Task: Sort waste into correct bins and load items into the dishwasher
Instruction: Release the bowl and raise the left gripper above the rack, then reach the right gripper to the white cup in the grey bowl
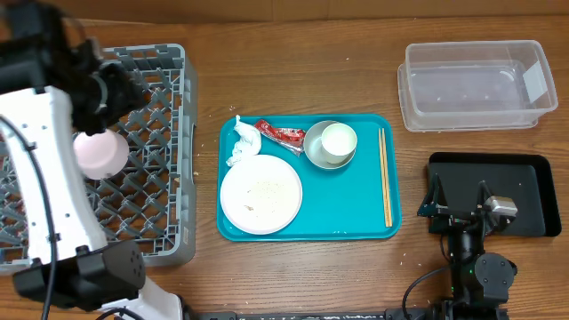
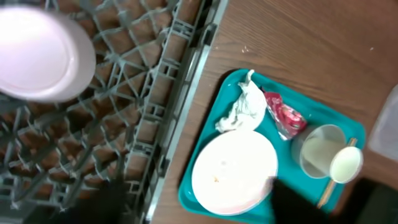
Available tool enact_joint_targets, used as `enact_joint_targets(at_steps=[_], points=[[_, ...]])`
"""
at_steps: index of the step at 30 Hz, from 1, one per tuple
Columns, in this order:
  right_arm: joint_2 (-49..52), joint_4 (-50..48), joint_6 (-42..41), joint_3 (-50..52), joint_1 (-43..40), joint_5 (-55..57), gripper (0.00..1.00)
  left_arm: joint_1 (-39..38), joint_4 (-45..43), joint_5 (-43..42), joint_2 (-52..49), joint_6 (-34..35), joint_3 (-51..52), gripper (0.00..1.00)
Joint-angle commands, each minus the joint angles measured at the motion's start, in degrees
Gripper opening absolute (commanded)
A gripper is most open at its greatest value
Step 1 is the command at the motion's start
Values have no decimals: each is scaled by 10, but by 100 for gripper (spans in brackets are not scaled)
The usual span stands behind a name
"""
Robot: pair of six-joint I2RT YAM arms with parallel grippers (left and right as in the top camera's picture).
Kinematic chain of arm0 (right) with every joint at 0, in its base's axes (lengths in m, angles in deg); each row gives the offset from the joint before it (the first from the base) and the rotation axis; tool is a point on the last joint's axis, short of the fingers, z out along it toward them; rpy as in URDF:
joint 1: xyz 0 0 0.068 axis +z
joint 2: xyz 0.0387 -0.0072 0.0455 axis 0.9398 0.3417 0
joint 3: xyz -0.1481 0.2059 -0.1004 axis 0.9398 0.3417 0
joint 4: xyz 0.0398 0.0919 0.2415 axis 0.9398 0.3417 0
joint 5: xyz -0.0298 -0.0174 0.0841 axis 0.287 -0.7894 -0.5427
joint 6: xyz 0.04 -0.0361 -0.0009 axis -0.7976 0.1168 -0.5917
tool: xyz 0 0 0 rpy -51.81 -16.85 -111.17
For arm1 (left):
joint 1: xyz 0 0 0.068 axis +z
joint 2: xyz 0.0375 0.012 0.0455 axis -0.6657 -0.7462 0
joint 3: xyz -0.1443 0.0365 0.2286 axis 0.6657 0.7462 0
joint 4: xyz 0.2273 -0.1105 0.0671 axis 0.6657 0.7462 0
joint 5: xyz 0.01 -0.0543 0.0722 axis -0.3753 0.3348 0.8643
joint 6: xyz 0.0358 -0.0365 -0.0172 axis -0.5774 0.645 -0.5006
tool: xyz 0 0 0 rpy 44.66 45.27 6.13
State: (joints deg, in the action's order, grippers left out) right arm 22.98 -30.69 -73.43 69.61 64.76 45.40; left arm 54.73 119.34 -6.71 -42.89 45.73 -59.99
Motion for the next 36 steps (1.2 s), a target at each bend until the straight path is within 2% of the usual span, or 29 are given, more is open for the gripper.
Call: enact_joint_targets(at_steps=[1,5,8,12,13,15,18,20,22,24,28,30,36], points=[[-5,-4,5,6,-3,-3,100,-10,-32,72,-13,24,-3,100],[-5,-14,-27,6,-3,-4,99,11,-75,72,-14,60,-3,100],[-5,-22,-133,6,-3,-61,100,20,-75,75,-14,62,-3,100],[-5,-73,-410,6,-3,-195,100,24,-75,92,-14,60,-3,100],[-5,-102,-509,6,-3,-222,100,24,-75,95,-14,60,-3,100],[-5,-149,-577,6,-3,-221,100,24,-75,104,-14,59,-3,100],[-5,-268,-577,5,-3,-219,100,26,-106,175,-14,53,-3,100],[-5,-318,-577,-3,-3,-219,100,31,-126,170,-14,67,-3,100],[-3,-311,-577,-32,-3,-227,100,36,-127,144,-14,93,-3,100],[10,-283,-565,-71,-3,-250,100,38,-127,124,-14,99,-3,100],[86,-173,-435,-183,-3,-297,99,38,-127,125,-14,99,-3,100],[154,-103,-344,-257,-3,-328,99,38,-127,125,-14,99,-3,100],[382,95,-165,-469,21,-409,99,38,-127,125,-14,99,-3,100]])
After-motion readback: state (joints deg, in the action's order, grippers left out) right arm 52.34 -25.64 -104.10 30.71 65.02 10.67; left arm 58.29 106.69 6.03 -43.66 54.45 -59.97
